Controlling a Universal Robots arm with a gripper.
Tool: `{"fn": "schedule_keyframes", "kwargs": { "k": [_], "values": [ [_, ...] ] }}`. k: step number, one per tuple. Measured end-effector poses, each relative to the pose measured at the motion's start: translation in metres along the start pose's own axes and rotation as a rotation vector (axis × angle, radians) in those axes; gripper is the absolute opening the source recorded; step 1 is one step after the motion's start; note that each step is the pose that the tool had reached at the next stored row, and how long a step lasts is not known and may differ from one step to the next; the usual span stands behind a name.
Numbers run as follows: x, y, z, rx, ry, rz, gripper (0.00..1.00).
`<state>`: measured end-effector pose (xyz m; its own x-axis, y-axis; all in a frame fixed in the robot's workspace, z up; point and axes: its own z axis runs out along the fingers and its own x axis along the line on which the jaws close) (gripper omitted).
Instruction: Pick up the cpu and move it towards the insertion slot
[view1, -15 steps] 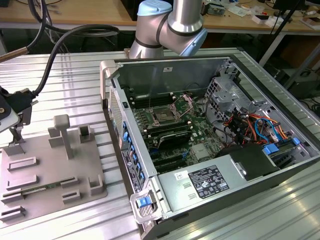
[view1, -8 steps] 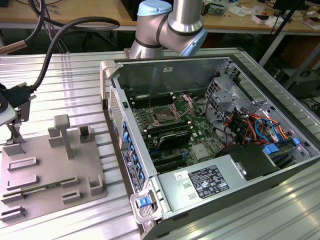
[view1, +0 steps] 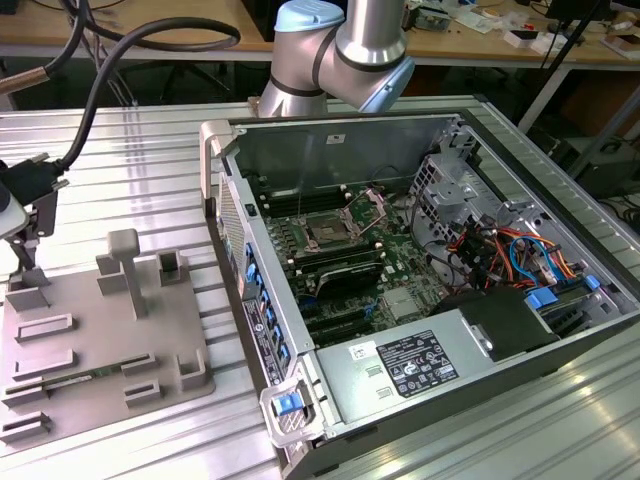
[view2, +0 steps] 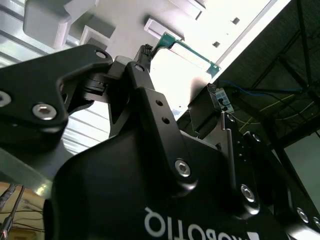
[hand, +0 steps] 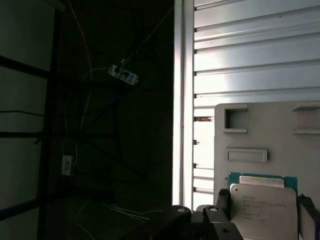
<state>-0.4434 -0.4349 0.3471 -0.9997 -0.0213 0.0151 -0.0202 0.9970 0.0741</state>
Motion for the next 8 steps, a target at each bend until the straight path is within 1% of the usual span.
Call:
{"fn": "schedule_keyframes", "kwargs": {
  "k": [5, 8],
  "values": [
    [0.0001, 0.0005, -0.0068, 0.0000, 0.0000, 0.000, 0.55],
    [0.0002, 0.0007, -0.0090, -0.0001, -0.0002, 0.000, 0.55]
  ]
}}
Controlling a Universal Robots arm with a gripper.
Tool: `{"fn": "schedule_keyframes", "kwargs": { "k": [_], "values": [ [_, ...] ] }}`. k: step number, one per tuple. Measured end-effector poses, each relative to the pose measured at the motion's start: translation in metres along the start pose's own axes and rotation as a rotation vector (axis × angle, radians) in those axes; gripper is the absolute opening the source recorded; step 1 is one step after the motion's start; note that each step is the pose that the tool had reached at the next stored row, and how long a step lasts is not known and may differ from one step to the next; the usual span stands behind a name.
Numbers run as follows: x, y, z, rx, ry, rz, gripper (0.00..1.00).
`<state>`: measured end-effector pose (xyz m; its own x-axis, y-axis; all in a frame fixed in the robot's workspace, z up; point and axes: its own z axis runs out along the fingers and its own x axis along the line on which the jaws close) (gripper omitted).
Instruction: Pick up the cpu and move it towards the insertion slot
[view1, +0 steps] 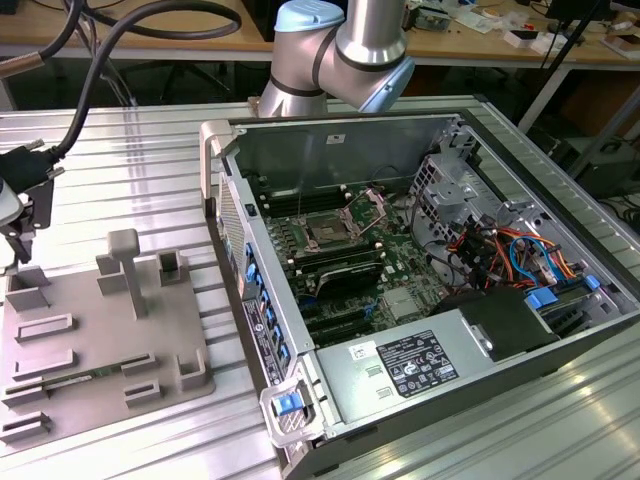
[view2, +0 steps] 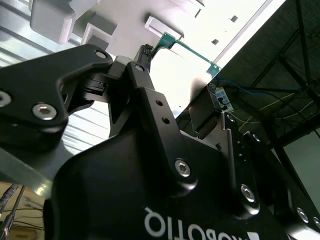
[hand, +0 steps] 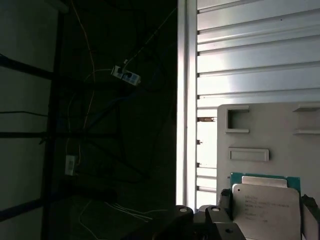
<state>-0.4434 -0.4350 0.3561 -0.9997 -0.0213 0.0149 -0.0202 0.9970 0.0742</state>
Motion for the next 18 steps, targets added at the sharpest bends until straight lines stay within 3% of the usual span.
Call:
{"fn": "schedule_keyframes", "kwargs": {
  "k": [9, 18],
  "values": [
    [-0.0001, 0.0000, -0.0004, 0.0001, 0.0002, 0.000, 0.55],
    [-0.0078, -0.0001, -0.0005, 0.0000, 0.0002, 0.000, 0.55]
  ]
}}
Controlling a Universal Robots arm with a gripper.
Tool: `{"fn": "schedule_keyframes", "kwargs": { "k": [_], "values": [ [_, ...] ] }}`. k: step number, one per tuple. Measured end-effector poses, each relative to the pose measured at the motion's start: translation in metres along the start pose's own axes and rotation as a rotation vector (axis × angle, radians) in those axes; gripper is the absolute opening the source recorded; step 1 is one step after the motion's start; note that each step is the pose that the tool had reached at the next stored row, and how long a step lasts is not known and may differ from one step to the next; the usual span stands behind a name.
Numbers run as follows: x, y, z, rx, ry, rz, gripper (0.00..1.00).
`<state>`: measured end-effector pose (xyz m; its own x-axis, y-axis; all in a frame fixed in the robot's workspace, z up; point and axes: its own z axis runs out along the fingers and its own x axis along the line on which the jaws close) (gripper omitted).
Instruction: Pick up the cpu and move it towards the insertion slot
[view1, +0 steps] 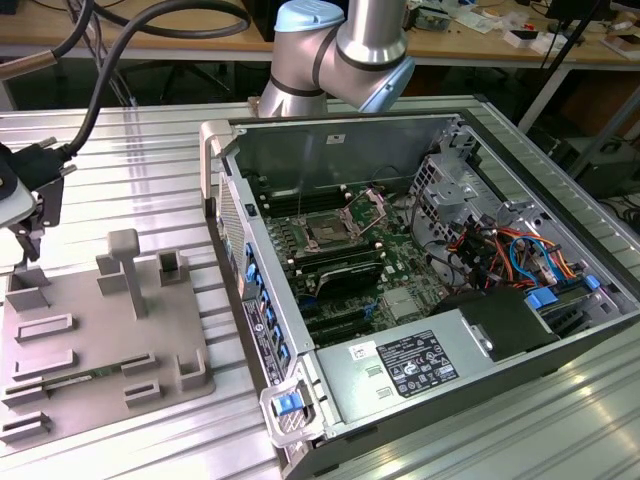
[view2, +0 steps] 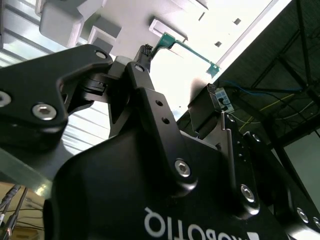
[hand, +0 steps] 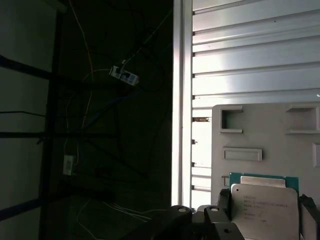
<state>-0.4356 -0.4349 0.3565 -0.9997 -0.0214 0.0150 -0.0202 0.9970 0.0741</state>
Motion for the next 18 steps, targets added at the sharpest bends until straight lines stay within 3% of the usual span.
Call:
{"fn": "schedule_keyframes", "kwargs": {
  "k": [5, 13, 18],
  "values": [
    [-0.0002, 0.0003, -0.0035, 0.0014, 0.0002, 0.000, 0.55],
    [0.0003, 0.0022, -0.0276, 0.0015, 0.0000, 0.000, 0.55],
    [0.0004, 0.0029, -0.0373, 0.0016, 0.0001, 0.000, 0.55]
  ]
}}
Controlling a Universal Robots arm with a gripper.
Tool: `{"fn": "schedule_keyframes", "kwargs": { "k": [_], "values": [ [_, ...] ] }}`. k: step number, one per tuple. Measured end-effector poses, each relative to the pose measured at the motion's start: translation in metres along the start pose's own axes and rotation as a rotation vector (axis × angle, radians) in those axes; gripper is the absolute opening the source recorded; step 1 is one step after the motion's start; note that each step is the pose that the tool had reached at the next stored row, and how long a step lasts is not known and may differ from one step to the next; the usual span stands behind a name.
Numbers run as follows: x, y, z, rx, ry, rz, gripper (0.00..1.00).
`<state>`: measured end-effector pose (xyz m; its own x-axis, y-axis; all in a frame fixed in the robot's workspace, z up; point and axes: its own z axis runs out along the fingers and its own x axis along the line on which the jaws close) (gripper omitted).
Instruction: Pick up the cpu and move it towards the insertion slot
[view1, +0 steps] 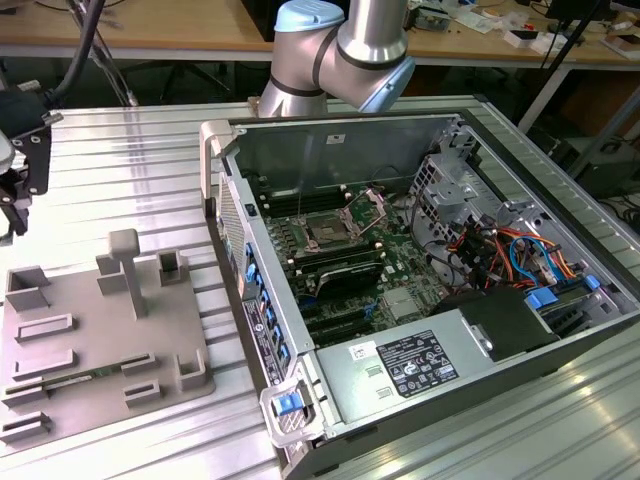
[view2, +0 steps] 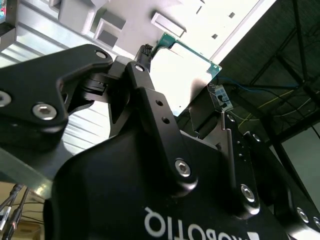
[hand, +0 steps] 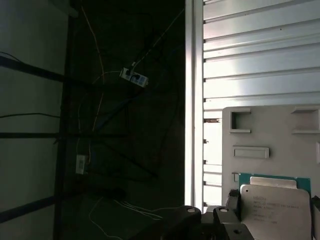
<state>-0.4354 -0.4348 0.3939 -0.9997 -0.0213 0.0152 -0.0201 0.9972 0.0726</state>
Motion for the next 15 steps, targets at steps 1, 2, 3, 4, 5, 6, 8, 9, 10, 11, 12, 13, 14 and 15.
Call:
{"fn": "schedule_keyframes", "kwargs": {
  "k": [1, 2, 3, 4, 5, 6, 8, 9, 10, 11, 12, 13, 14, 15],
  "values": [
    [0.0000, 0.0001, -0.0015, 0.0000, 0.0000, 0.000, 0.55],
    [0.0001, 0.0002, -0.0032, 0.0000, 0.0000, 0.000, 0.55],
    [0.0001, 0.0004, -0.0055, 0.0000, -0.0001, 0.000, 0.55],
    [0.0001, 0.0005, -0.0071, 0.0000, -0.0001, 0.000, 0.55],
    [0.0001, 0.0006, -0.0085, 0.0000, -0.0001, 0.000, 0.55],
    [0.0002, 0.0008, -0.0112, 0.0000, -0.0001, 0.000, 0.55],
    [0.0002, 0.0010, -0.0142, 0.0001, 0.0000, 0.000, 0.55],
    [0.0002, 0.0011, -0.0157, 0.0000, 0.0000, 0.000, 0.55],
    [0.0003, 0.0012, -0.0169, 0.0000, 0.0000, 0.000, 0.55],
    [0.0003, 0.0014, -0.0191, 0.0000, -0.0001, 0.000, 0.55],
    [0.0003, 0.0015, -0.0215, 0.0000, 0.0000, 0.000, 0.55],
    [0.0004, 0.0016, -0.0226, 0.0000, -0.0001, 0.000, 0.55],
    [0.0004, 0.0017, -0.0238, 0.0000, -0.0001, 0.000, 0.55],
    [0.0004, 0.0018, -0.0249, 0.0000, -0.0001, 0.000, 0.55]
  ]
}}
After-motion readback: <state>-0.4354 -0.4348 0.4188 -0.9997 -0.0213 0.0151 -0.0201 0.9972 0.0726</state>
